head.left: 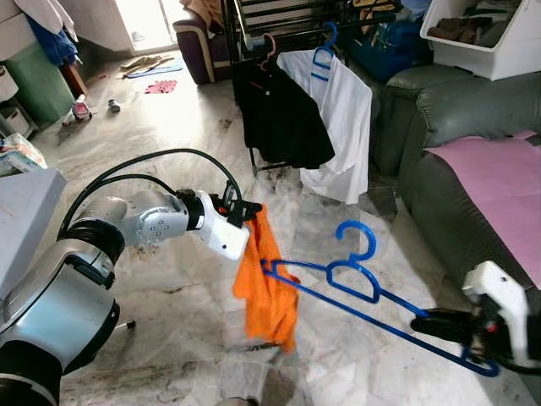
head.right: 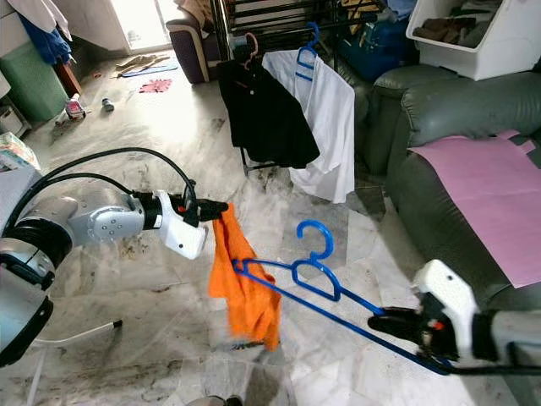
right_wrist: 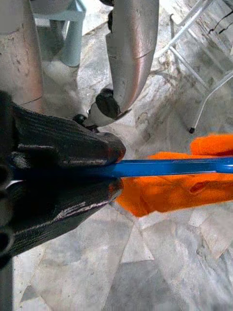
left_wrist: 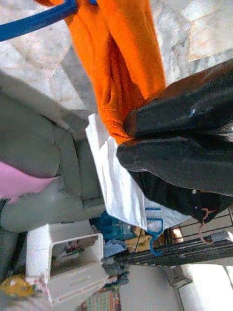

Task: Hang hanger

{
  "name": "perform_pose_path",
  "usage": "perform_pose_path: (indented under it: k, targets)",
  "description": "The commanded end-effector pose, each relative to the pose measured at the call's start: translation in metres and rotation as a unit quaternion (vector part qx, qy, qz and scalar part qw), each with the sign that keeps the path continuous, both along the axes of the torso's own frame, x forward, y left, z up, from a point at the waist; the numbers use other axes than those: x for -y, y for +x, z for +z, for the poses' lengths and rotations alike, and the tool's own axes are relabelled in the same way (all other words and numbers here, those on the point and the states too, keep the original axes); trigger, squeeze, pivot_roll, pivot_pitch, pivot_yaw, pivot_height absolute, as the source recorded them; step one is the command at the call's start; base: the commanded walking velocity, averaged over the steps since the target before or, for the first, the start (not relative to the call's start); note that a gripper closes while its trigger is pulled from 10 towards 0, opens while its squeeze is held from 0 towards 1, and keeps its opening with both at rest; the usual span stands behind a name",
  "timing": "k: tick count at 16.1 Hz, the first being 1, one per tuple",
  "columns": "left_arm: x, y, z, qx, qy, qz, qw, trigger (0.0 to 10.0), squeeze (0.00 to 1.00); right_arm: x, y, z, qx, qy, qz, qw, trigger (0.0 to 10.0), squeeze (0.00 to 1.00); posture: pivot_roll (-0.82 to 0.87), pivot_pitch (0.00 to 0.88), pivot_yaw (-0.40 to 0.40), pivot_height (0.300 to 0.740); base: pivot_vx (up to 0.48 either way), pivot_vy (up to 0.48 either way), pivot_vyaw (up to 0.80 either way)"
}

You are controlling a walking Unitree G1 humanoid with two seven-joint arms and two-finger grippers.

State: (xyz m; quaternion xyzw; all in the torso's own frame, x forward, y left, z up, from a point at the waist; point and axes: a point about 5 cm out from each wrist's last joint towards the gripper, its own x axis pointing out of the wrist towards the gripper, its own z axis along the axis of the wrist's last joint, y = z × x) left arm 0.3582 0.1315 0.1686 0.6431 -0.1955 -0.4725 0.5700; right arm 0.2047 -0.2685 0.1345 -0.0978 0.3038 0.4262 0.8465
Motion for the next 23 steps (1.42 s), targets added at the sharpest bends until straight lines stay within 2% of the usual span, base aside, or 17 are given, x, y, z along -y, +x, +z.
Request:
perform_pose_path:
  k: [1,3,4,5,7,9,11,13,15,18,20,23]
  targets:
    - [-0.001,0.005,0.018,0.021,-0.017,-0.001,1.000,10.0,0.00,-0.004,0.002,0.000,0.008,0.001,0.007,1.000,10.0,0.00,-0.05,0.057,0.113,0.740,0.000,0.000,0.00]
    - [-0.008,0.004,0.013,0.018,-0.001,0.009,1.000,10.0,0.00,-0.009,0.000,0.007,0.011,0.025,0.019,0.999,10.0,0.00,-0.05,0.057,0.112,0.740,0.000,0.000,0.00]
    - [-0.011,0.004,0.010,0.016,0.006,0.014,1.000,10.0,0.00,-0.008,0.000,0.008,0.011,0.020,0.022,0.999,10.0,0.00,-0.05,0.056,0.110,0.740,0.000,0.000,0.00]
    - [-0.021,0.005,0.000,0.012,0.029,0.045,0.998,10.0,0.00,0.004,-0.004,0.013,0.003,-0.013,0.031,0.999,10.0,0.00,-0.06,0.056,0.112,0.740,0.000,0.000,0.00]
    - [-0.030,0.006,-0.008,0.006,0.041,0.077,0.996,10.0,0.00,0.012,-0.002,0.022,0.013,-0.012,0.022,1.000,10.0,0.00,-0.07,0.055,0.116,0.740,0.000,0.000,0.00]
    - [-0.032,0.006,-0.013,-0.004,0.042,0.092,0.995,10.0,0.00,0.022,0.003,0.026,0.037,-0.044,0.002,0.998,10.0,0.00,-0.07,0.055,0.116,0.740,0.000,0.000,0.00]
    - [-0.026,0.006,-0.012,-0.037,0.000,0.099,0.994,10.0,0.00,0.021,0.009,0.026,0.056,-0.047,-0.010,0.997,10.0,0.00,-0.07,0.055,0.125,0.740,0.000,0.000,0.00]
    - [-0.012,0.005,-0.007,-0.065,-0.078,0.095,0.990,10.0,0.00,0.012,0.013,0.019,0.061,-0.042,-0.006,0.997,10.0,0.00,-0.07,0.054,0.126,0.740,0.000,0.000,0.00]
    - [-0.006,0.003,-0.008,-0.064,-0.084,0.077,0.991,10.0,0.00,0.009,0.014,0.017,0.059,-0.042,0.002,0.997,10.0,0.00,-0.06,0.055,0.121,0.740,0.000,0.000,0.00]
    - [-0.004,0.000,-0.011,-0.064,-0.070,0.058,0.994,10.0,0.00,0.010,0.013,0.020,0.055,-0.040,0.012,0.998,10.0,0.00,-0.06,0.055,0.121,0.740,0.000,0.000,0.00]
    - [-0.004,0.001,-0.004,-0.062,-0.071,0.053,0.994,10.0,0.00,0.010,0.005,0.022,0.035,-0.019,0.023,0.999,10.0,0.00,-0.07,0.056,0.125,0.740,0.000,0.000,0.00]
    - [-0.002,0.002,0.003,-0.029,-0.059,0.033,0.997,10.0,0.00,0.008,-0.004,0.021,0.010,0.002,0.037,0.999,10.0,0.00,-0.07,0.059,0.126,0.740,0.000,0.000,0.00]
